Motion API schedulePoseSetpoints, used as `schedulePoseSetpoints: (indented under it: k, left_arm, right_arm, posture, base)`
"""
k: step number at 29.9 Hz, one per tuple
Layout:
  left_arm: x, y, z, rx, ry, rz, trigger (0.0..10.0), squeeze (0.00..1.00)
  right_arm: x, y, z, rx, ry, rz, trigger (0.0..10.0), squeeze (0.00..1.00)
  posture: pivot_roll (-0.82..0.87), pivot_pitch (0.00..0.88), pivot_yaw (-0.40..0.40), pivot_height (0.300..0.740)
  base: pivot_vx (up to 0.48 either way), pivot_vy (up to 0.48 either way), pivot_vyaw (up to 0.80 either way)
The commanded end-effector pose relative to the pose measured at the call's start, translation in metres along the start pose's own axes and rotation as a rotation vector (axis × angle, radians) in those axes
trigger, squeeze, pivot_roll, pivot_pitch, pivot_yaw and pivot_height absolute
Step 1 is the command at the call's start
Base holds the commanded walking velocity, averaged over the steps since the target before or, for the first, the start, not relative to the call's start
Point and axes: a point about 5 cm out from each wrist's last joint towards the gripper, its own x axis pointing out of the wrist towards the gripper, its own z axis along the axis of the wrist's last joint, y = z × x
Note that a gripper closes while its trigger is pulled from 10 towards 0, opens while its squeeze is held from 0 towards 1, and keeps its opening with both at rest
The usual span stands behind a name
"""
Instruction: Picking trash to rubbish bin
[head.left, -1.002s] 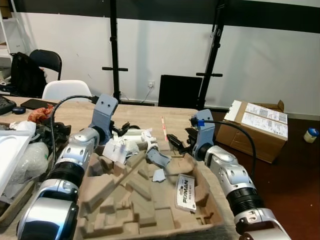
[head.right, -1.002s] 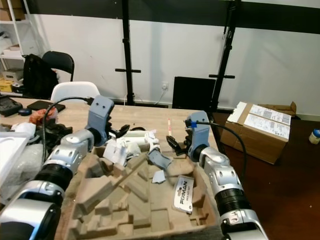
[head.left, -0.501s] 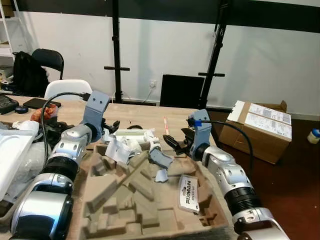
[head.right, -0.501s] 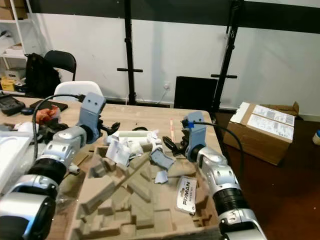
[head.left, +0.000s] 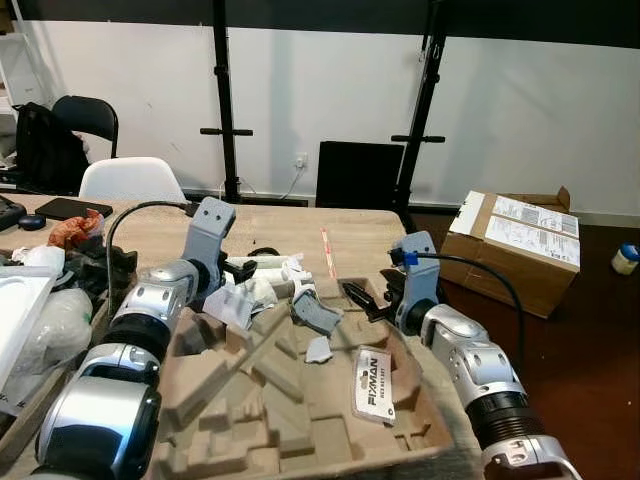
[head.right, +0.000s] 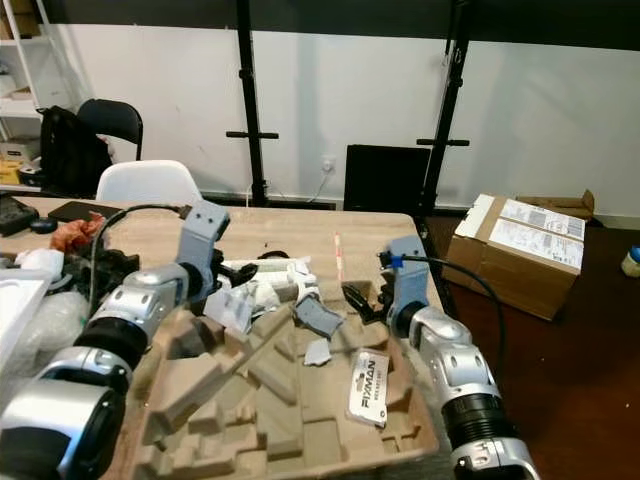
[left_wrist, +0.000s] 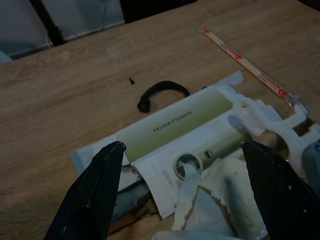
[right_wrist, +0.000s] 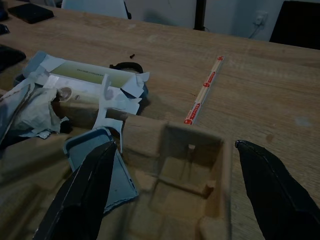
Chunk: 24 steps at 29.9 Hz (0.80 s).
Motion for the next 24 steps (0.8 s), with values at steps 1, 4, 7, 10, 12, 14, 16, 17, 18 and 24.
schedulePoseSetpoints:
  k: [1,4,7,10,12,14,16,17,18,24]
  left_arm:
    - [-0.001,0.003,0.001,-0.009,0.018,0.011,10.0,1.00]
    - [-0.003,0.004,-0.004,-0.024,0.056,-0.014,10.0,0.00]
    - [-0.006,0.004,-0.007,0.049,0.084,-0.069,10.0,0.00]
    - [-0.011,0.007,-0.009,0.107,0.097,-0.110,10.0,0.00]
    - [-0.016,0.015,-0.010,0.084,0.110,-0.113,10.0,0.00]
    - [-0.018,0.018,-0.011,0.067,0.114,-0.111,10.0,0.00]
    - [-0.020,0.022,-0.012,0.033,0.121,-0.101,10.0,0.00]
    - [-0.022,0.025,-0.015,0.002,0.139,-0.090,10.0,0.00]
    - [-0.023,0.027,-0.018,-0.018,0.156,-0.084,10.0,0.00]
    - [-0.027,0.025,-0.029,-0.023,0.178,-0.146,10.0,0.00]
  right_arm:
    - [-0.001,0.000,0.003,-0.007,-0.002,0.008,10.0,0.00]
    - [-0.001,0.000,0.005,-0.008,-0.001,0.008,10.0,0.00]
    - [-0.001,0.000,0.005,-0.010,0.001,0.009,10.0,0.00]
    - [-0.002,-0.001,0.005,-0.013,0.003,0.013,10.0,0.00]
    - [-0.002,-0.001,0.005,-0.015,0.005,0.019,10.0,0.00]
    - [-0.002,-0.001,0.006,-0.016,0.005,0.020,10.0,0.00]
    - [-0.001,-0.001,0.006,-0.017,0.005,0.022,10.0,0.00]
    - [-0.002,-0.001,0.006,-0.018,0.005,0.024,10.0,0.00]
    - [-0.002,-0.001,0.006,-0.018,0.006,0.025,10.0,0.00]
    - [-0.002,-0.001,0.005,-0.019,0.009,0.031,10.0,0.00]
  posture:
    - [0.01,0.077,-0.009,0.740]
    - [0.01,0.073,-0.014,0.740]
    - [0.01,0.071,-0.017,0.740]
    - [0.01,0.068,-0.019,0.740]
    - [0.01,0.064,-0.020,0.740]
    - [0.01,0.064,-0.020,0.740]
    - [0.01,0.061,-0.020,0.740]
    - [0.01,0.059,-0.021,0.740]
    - [0.01,0.059,-0.022,0.740]
    - [0.01,0.058,-0.021,0.740]
  base:
    - [0.000,0.000,0.00]
    - [0.000,0.000,0.00]
    - [0.000,0.000,0.00]
    - [0.000,0.000,0.00]
    - [0.000,0.000,0.00]
    - [0.000,0.000,0.00]
    - [0.000,0.000,0.00]
    - [0.000,0.000,0.00]
    - [0.000,0.000,0.00]
    - [0.000,0.000,0.00]
